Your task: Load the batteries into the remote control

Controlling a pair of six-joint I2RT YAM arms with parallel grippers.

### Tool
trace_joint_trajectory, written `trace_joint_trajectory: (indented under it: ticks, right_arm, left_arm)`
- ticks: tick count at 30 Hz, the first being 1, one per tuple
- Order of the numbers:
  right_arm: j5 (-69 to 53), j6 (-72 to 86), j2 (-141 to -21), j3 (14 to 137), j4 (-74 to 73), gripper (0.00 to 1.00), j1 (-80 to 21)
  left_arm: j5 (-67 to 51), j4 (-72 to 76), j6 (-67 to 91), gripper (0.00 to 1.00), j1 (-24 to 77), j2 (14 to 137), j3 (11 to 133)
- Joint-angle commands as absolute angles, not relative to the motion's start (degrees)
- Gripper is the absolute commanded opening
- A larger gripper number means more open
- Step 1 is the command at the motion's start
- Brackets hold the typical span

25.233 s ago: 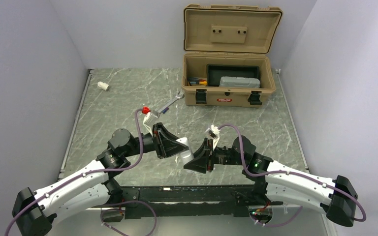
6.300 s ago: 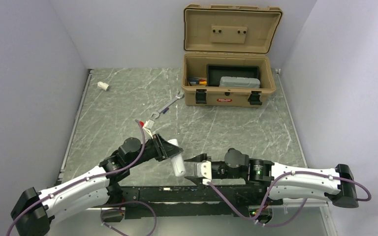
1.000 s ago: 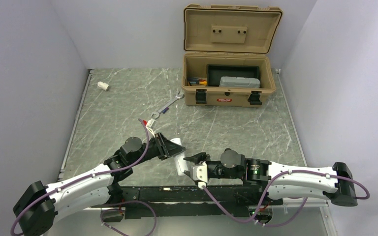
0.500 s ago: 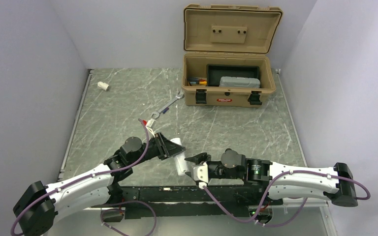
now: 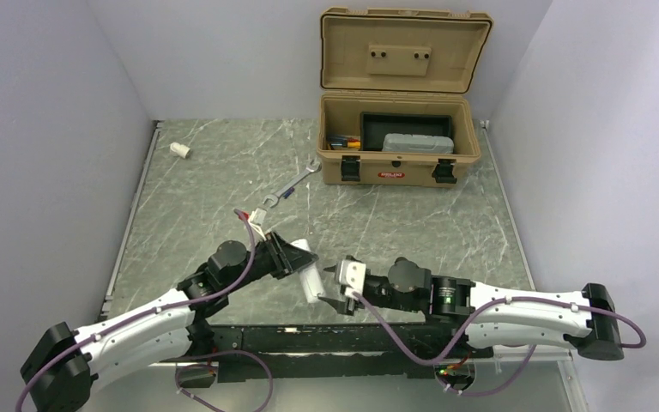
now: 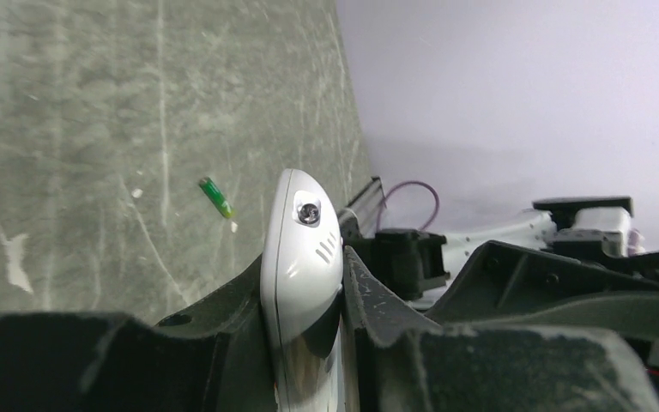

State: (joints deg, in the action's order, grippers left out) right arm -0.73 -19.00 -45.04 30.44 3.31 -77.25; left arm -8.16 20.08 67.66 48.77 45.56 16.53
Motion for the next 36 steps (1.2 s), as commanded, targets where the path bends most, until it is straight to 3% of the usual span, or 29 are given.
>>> trace_joint_trajectory:
  ticks: [1,5,14,19,26,36]
  right_arm:
    - [14.2,7.0,-48.7,36.0,5.8,0.64,-77.2]
    - [23.2,23.6,-54.2,40.4,-2.3,0.74,-77.2]
    - [19.8,31.8,-61.3,41.3,1.1,0.83,-77.0]
    - [16.8,32.6,-63.4,40.8,2.2,0.78,-76.3]
    - [11.6,34.1,-65.0,39.0,5.4,0.63,-73.6]
    - [9.7,34.1,-68.7,40.7,4.3,0.56,-73.3]
  left_arm:
    - [-0.3,14.0,64.2,0.00,48.6,41.3,18.9]
    - [4.9,6.4,61.9,0.00,48.5,38.5,21.1]
    - [6.8,1.5,59.8,0.00,48.6,38.4,23.3]
    - [6.5,2.1,59.8,0.00,48.6,38.6,22.9]
    - [5.8,2.3,59.4,0.00,48.6,39.3,23.2]
    - [6.2,1.7,59.2,0.00,48.6,39.1,23.4]
